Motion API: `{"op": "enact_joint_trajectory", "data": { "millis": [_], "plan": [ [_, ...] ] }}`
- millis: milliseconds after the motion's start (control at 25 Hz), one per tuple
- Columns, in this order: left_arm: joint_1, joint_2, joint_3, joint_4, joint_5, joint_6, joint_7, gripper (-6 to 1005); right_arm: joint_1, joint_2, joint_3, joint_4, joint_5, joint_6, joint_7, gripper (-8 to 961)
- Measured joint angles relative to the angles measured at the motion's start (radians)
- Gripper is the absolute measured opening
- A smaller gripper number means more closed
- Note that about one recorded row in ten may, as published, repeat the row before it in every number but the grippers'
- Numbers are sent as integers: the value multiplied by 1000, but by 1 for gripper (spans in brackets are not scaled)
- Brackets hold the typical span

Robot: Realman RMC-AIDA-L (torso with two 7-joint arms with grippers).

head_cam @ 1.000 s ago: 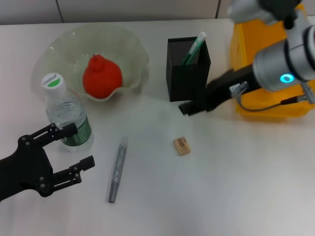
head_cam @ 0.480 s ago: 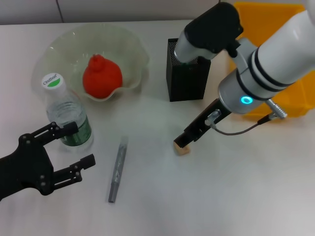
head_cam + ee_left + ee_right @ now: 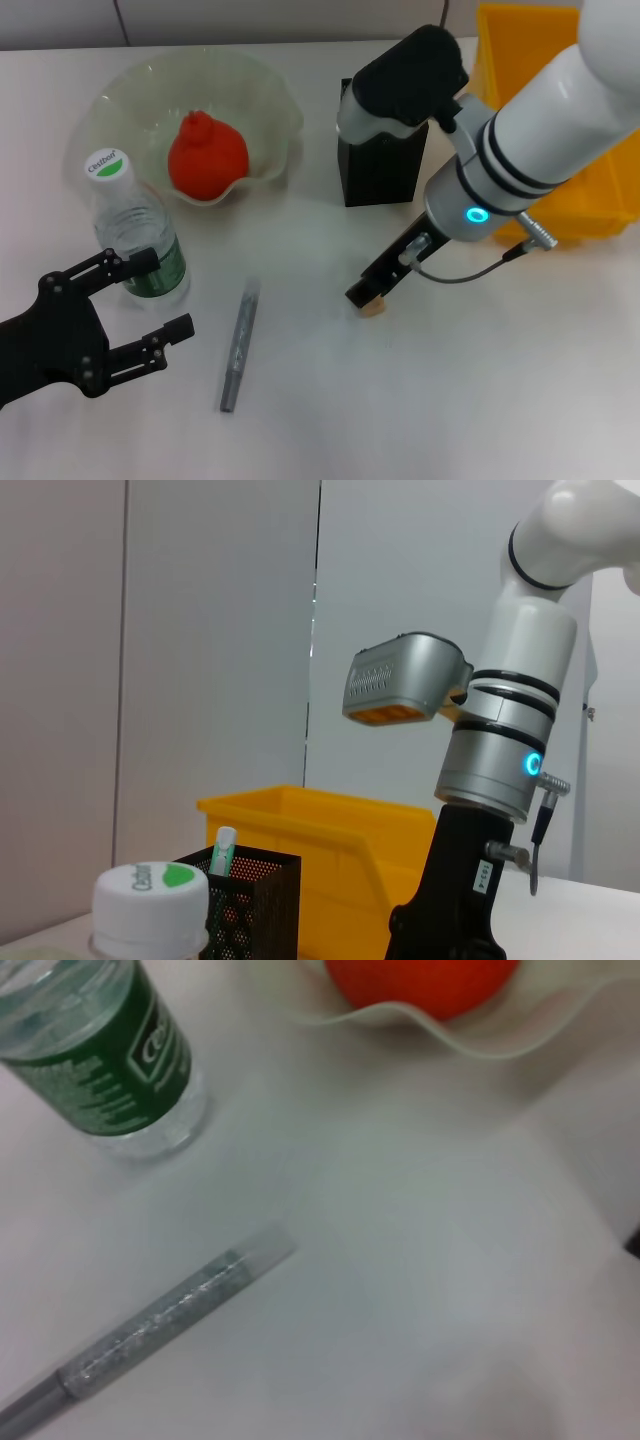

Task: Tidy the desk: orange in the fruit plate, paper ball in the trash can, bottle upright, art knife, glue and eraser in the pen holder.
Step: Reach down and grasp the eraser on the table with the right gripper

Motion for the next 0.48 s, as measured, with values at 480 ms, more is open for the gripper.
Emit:
{"op": "enact_joint_trajectory", "data": {
  "millis": [480],
  "plan": [
    [0,0,1,0,0,-1,0,786,30,0,-25,64,15,24,0,604]
  ]
}}
